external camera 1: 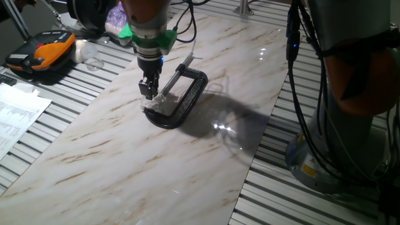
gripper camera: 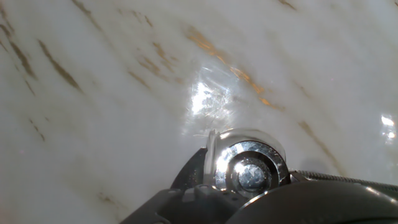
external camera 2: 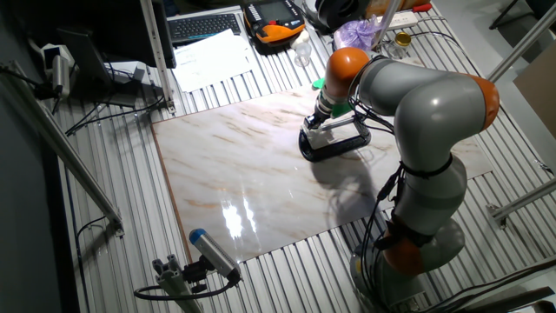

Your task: Screw the lid onto the jar

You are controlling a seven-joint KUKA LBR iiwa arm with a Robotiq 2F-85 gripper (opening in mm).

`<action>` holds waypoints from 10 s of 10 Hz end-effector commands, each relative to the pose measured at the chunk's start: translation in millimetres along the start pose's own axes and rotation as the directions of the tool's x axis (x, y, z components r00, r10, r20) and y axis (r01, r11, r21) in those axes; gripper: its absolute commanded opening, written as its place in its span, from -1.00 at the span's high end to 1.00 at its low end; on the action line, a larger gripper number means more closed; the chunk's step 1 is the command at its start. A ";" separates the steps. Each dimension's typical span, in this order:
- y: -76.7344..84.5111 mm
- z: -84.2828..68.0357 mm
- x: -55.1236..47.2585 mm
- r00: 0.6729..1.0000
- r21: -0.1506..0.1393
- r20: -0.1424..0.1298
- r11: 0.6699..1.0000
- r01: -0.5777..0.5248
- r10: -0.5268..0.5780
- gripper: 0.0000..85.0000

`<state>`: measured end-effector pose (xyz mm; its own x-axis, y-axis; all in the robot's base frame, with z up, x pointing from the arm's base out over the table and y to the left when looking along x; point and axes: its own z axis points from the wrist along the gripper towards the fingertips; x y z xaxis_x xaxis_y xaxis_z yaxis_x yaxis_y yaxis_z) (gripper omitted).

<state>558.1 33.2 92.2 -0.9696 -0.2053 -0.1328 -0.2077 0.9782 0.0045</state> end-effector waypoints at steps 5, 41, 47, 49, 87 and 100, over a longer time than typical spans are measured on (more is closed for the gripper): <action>0.8 -1.2 -0.5 1.000 0.001 0.003 1.000 -0.007 0.007 1.00; 4.5 -0.5 0.0 0.997 0.018 0.051 0.998 -0.063 0.062 0.60; 4.1 0.3 -0.2 0.997 0.016 0.049 0.998 -0.060 0.059 0.60; 4.2 0.3 -0.2 0.997 0.018 0.051 0.998 -0.066 0.065 0.60; 20.6 -21.1 4.1 0.998 -0.012 0.005 0.998 -0.069 0.069 1.00; 21.1 -14.3 9.3 0.998 -0.013 0.013 0.998 -0.063 0.063 1.00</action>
<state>542.9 51.4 105.2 -0.9791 -0.1425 -0.1447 -0.1477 0.9887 0.0255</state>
